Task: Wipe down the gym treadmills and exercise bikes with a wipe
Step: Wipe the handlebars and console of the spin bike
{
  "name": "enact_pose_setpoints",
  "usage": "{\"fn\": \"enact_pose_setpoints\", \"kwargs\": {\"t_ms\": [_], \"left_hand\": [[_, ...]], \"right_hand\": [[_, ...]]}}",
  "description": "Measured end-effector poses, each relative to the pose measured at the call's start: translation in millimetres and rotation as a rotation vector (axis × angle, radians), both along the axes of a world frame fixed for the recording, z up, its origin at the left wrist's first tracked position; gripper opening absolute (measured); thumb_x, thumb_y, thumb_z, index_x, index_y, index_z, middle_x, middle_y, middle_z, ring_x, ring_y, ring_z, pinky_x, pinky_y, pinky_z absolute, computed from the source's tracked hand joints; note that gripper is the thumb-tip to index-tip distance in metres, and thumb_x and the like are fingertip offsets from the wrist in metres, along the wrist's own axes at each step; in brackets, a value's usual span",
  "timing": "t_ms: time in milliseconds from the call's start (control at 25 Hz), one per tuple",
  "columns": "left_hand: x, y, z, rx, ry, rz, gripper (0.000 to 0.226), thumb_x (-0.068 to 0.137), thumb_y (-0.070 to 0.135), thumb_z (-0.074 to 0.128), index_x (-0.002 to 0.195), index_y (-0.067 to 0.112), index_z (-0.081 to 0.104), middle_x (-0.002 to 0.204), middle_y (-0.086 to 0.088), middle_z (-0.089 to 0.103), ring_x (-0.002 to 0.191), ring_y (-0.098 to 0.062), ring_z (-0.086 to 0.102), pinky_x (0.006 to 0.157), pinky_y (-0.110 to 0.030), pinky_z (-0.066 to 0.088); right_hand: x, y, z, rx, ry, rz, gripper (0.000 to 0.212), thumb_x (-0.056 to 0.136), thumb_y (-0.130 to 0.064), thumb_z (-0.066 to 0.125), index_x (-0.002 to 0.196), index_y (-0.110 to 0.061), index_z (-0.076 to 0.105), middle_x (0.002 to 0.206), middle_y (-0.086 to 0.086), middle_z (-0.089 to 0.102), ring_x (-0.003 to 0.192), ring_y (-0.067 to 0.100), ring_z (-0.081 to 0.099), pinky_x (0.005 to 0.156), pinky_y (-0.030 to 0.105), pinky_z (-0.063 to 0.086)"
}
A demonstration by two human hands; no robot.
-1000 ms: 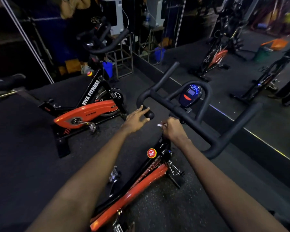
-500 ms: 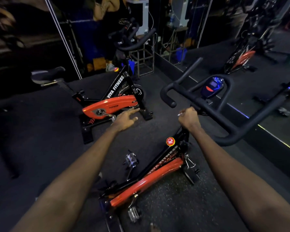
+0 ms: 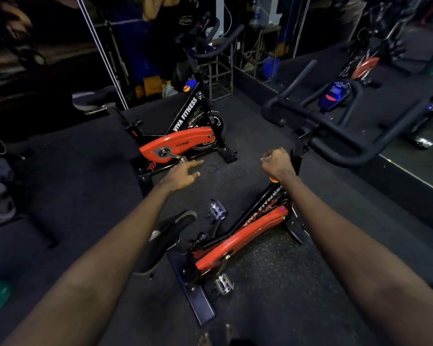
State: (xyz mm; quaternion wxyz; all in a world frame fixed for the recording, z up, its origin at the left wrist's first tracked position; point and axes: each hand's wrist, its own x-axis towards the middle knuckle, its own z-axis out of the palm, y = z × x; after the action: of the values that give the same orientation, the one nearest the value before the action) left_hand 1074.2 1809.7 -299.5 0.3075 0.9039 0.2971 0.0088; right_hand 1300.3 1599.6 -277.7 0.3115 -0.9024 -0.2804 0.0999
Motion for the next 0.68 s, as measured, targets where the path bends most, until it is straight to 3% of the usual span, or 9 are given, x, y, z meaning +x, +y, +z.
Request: {"fn": "enact_pose_setpoints", "kwargs": {"t_ms": [160,440,680], "left_hand": [[-46.6,-9.9,-20.6,-0.031,0.065,0.060,0.047,0.097,0.030,0.057,0.142,0.038,0.048,0.144,-0.007,0.053,0.125,-0.028,0.055,0.106,-0.033,0.041],[-160.3,-15.3,-92.9,-0.058,0.304,0.063,0.048,0.093,0.032,0.057,0.140,0.040,0.049,0.141,0.004,0.056,0.128,-0.022,0.054,0.107,-0.034,0.042],[-202.3,22.2,-118.3,0.076,0.257,-0.063,0.055,0.095,0.032,0.056,0.148,0.032,0.042,0.153,0.005,0.042,0.140,-0.020,0.038,0.113,-0.042,0.033]], "right_hand": [[-54.6,14.1,-25.9,-0.015,0.014,0.097,0.029,0.089,0.000,0.052,0.110,0.004,0.070,0.117,0.027,0.064,0.118,0.037,0.056,0.107,0.027,0.031],[-178.3,42.4,-93.8,-0.031,0.080,0.336,0.023,0.082,-0.005,0.062,0.097,-0.014,0.077,0.101,0.014,0.072,0.095,0.030,0.069,0.088,0.031,0.051],[-248.8,80.7,-139.2,0.021,0.046,0.259,0.023,0.084,-0.004,0.059,0.099,-0.010,0.077,0.099,0.012,0.071,0.095,0.030,0.066,0.091,0.031,0.047]]}}
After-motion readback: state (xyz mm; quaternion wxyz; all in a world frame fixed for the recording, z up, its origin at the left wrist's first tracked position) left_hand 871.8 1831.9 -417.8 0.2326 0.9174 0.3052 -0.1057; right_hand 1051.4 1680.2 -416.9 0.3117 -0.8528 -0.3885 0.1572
